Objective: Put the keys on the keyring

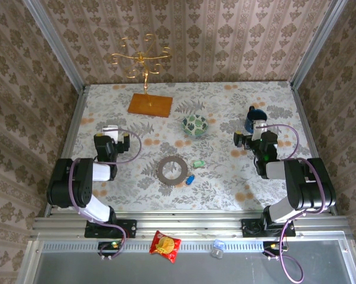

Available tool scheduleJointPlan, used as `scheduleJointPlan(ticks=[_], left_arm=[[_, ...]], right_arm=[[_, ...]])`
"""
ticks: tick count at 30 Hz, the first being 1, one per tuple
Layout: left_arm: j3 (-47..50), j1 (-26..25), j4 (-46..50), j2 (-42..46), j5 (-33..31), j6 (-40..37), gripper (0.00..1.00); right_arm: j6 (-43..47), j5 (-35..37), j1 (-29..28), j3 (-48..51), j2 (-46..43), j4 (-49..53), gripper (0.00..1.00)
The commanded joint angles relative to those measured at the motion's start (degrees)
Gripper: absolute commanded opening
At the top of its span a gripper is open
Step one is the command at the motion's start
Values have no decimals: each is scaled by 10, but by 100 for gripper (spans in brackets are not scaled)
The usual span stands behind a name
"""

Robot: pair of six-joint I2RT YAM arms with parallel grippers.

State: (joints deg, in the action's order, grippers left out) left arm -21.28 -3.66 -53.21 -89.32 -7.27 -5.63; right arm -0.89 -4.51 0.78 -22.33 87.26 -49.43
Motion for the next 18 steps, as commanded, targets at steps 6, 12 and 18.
scheduleJointPlan(ticks=[6,12,18], left_arm=[[2,1,-23,-1,6,6,100],[-14,16,9,-1,56,10,100],[-13,25,7,1,71,14,100]], right_arm=[[-11,27,-1,-11,4,8,100],[-10,32,-3,-12,4,9,100],[-10,32,-3,-13,4,10,100]])
